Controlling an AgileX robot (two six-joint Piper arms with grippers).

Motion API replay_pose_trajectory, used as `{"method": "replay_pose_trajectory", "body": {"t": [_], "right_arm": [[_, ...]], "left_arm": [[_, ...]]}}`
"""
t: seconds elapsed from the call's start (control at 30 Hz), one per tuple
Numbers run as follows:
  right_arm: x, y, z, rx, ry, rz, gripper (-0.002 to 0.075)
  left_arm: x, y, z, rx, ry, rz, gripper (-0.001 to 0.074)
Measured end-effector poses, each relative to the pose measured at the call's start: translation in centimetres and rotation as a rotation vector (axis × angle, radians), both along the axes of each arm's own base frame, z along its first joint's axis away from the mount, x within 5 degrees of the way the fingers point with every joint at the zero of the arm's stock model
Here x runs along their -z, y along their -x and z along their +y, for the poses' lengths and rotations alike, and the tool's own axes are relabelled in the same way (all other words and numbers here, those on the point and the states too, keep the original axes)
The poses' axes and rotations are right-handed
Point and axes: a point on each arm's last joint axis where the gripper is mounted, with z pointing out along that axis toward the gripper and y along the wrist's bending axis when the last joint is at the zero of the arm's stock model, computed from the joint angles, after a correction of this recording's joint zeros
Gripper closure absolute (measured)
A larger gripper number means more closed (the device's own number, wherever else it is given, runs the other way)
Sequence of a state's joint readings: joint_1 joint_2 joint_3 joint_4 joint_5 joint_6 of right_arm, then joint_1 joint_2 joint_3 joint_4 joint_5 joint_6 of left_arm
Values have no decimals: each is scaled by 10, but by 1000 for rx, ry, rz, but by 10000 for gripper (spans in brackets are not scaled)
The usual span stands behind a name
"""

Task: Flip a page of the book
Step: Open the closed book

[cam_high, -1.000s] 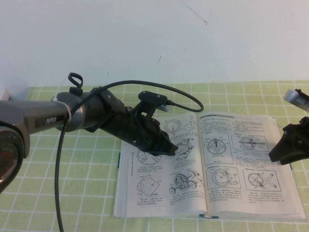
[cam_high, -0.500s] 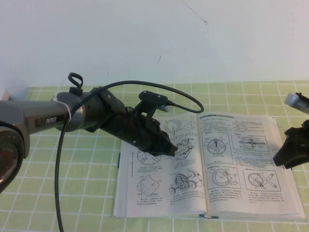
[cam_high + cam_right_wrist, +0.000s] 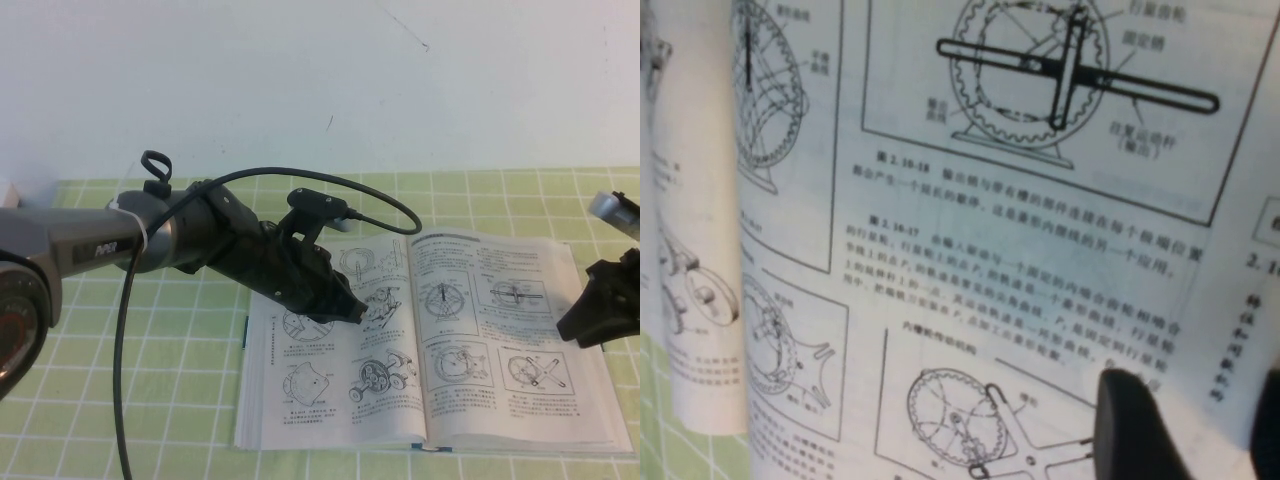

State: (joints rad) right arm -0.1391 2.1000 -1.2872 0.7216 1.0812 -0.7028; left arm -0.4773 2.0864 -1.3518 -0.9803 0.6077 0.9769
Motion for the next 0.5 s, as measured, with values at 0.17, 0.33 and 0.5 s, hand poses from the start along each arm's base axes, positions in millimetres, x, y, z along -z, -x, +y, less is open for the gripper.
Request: {"method": "replay_pose_trajectory", "body": {"t": [0.17, 0.33, 0.5], "right_arm": [[0, -4, 7, 21, -91, -31, 462], [0, -7, 11, 24, -126, -50, 463], [0, -5, 12, 9, -134, -39, 463]], "left_arm": [[0, 0, 0, 2, -3, -1, 738], [0, 0, 0, 3, 0, 0, 738], [0, 0, 0, 3, 0, 0, 738]]}}
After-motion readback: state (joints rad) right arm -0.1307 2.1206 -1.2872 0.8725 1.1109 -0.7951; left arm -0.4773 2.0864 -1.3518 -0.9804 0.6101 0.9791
